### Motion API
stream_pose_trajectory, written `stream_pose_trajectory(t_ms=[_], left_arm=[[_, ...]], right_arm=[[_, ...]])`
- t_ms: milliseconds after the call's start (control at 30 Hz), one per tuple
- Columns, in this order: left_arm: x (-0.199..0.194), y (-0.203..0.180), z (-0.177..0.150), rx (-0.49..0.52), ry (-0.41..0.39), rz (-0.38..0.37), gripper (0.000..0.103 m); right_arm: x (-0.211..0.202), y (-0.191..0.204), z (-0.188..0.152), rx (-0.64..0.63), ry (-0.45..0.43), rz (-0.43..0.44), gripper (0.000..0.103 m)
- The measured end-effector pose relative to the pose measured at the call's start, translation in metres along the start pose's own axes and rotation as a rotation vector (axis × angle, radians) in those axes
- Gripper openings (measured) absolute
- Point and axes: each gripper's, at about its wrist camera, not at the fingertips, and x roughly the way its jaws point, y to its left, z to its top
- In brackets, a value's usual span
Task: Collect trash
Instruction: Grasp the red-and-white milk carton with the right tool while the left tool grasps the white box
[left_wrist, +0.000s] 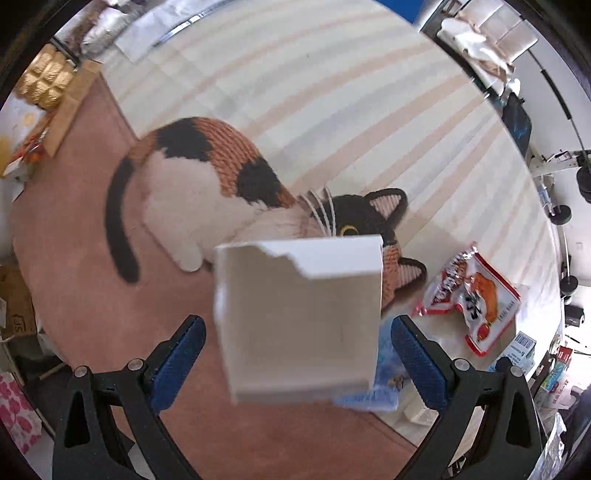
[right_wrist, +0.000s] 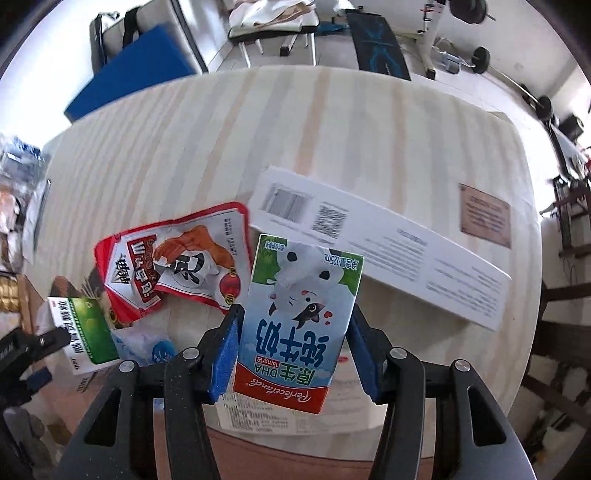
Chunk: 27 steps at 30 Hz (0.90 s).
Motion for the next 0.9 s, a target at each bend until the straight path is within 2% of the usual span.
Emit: stream_pose_trajectory(t_ms=[100, 133, 167, 233, 400, 600, 733, 900], left_arm=[[0.012, -0.01, 0.005, 0.03, 0.006, 0.036, 0.099], [0.014, -0.012, 0.005, 0.041, -0.003, 0.051, 0.08], [0.015, -0.014, 0.005, 0.054, -0.009, 0.07, 0.074], [0.013, -0.018, 0.002, 0.076, -0.034, 0.072, 0.071], [-0.003, -0.021, -0.012, 0.123, -0.102, 0.101, 0.07], [-0.038, -0.013, -0.045, 0.155, -0.199, 0.102, 0.07], [-0.069, 0.012, -0.071, 0.15, -0.27, 0.083, 0.07], [-0.101, 0.056, -0.1, 0.126, -0.339, 0.049, 0.07]], right_arm=[[0.01, 0.008, 0.003, -0.024, 0.018, -0.031, 0.057], [0.008, 0.009, 0.004, -0.031, 0.011, -0.038, 0.057], [0.007, 0.011, 0.005, -0.041, 0.009, -0.041, 0.057], [0.008, 0.014, 0.007, -0.043, 0.014, -0.039, 0.057], [-0.002, 0.012, 0.006, -0.045, 0.004, -0.024, 0.057], [-0.029, 0.012, -0.008, -0.073, -0.035, 0.0, 0.057], [-0.056, 0.02, -0.028, -0.115, -0.087, 0.019, 0.057], [-0.088, 0.041, -0.07, -0.195, -0.137, 0.049, 0.057]])
